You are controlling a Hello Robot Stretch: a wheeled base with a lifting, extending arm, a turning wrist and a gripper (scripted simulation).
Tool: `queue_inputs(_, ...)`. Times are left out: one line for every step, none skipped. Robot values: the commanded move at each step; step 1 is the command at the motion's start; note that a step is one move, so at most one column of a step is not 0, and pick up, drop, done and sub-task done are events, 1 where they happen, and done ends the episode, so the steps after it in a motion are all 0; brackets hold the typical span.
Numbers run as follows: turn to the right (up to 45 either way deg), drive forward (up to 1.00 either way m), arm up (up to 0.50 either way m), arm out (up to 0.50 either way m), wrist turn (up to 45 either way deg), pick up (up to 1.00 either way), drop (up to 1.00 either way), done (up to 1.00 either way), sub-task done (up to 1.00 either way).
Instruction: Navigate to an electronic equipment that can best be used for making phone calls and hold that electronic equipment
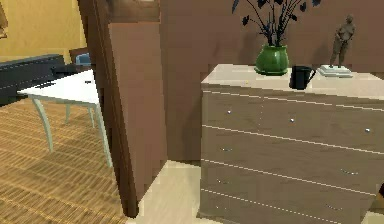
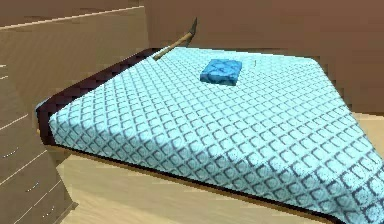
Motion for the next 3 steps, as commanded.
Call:
queue_inputs(-9.0, 0.0, 0.0, 0.0, 0.0, 0.0, 0.0, 0.0, 0.0)
queue_inputs(0.0, 0.3, 0.0, 0.0, 0.0, 0.0, 0.0, 0.0, 0.0)
queue_inputs(-30.0, 0.0, 0.0, 0.0, 0.0, 0.0, 0.0, 0.0, 0.0)
